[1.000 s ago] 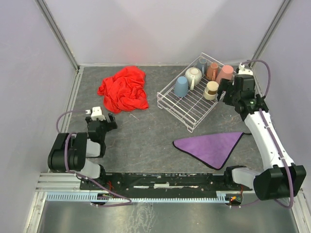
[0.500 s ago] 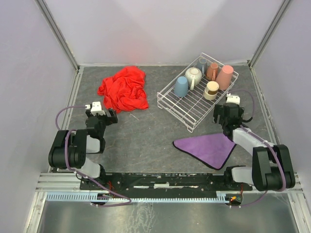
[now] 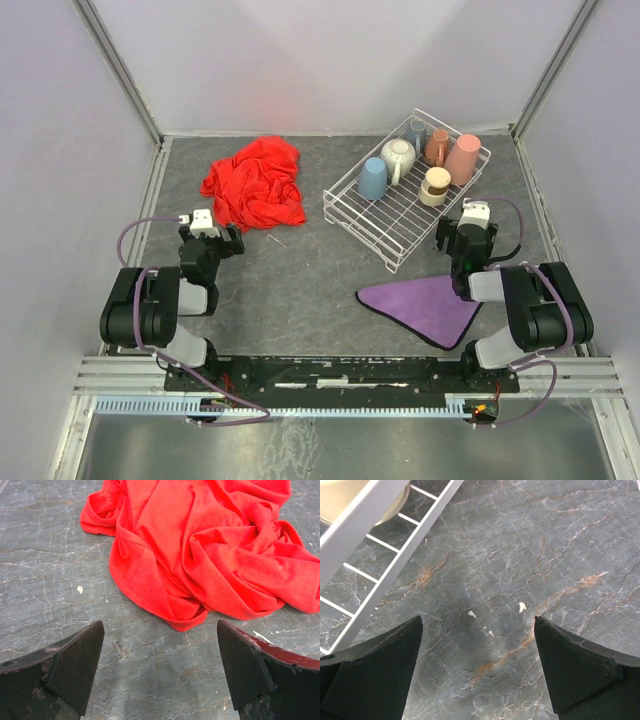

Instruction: Load the cups into the dish rack

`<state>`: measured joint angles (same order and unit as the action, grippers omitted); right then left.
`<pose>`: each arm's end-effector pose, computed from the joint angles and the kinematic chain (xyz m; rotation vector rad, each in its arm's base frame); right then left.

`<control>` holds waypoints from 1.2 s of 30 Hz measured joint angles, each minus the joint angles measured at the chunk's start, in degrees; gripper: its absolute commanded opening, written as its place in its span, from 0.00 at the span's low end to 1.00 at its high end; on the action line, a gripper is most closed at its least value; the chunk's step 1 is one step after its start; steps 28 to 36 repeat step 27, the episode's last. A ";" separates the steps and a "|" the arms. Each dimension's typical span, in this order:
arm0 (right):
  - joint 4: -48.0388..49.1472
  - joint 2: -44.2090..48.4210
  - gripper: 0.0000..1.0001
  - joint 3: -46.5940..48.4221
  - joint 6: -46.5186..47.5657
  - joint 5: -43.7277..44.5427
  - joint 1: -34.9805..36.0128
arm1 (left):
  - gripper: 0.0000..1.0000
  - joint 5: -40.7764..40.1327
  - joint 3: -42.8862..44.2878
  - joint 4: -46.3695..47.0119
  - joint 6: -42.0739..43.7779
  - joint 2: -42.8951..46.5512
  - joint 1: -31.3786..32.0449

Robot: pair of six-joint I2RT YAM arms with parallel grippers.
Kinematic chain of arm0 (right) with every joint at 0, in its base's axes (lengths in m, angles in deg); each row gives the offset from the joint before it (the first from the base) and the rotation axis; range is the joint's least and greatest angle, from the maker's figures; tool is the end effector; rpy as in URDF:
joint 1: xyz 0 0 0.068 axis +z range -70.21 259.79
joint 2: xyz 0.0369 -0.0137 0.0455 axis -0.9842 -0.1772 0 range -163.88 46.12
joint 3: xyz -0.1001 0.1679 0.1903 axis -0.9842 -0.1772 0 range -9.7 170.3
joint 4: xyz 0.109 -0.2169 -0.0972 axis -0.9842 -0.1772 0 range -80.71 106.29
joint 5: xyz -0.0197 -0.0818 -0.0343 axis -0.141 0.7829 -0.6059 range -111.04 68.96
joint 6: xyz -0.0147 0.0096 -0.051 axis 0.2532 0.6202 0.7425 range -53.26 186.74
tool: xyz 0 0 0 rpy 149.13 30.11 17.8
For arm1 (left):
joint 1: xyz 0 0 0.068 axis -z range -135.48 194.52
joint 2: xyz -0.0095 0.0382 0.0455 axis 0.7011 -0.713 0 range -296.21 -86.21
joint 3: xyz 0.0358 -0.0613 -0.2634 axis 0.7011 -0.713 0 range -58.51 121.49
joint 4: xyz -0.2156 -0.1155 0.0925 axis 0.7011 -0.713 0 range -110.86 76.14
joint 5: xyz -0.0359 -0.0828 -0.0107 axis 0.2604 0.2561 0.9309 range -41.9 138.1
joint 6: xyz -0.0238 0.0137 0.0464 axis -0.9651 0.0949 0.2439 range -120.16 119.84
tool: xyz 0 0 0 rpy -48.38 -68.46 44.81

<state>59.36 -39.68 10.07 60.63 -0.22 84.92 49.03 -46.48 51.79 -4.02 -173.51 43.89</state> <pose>0.2539 0.0102 0.1354 0.2523 1.9345 -0.2285 0.2360 0.0020 0.1372 -0.0563 1.7381 -0.0554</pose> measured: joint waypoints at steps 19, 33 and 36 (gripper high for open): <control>4.50 -1.16 1.00 0.00 0.22 0.26 0.00 | 0.99 -0.68 0.02 0.00 0.48 0.00 0.00; 4.55 -1.16 1.00 0.00 0.22 0.26 0.00 | 0.99 -0.74 0.02 0.00 0.48 0.00 0.00; 4.55 -1.16 1.00 0.00 0.22 0.26 0.00 | 0.99 -0.74 0.02 0.00 0.48 0.00 0.00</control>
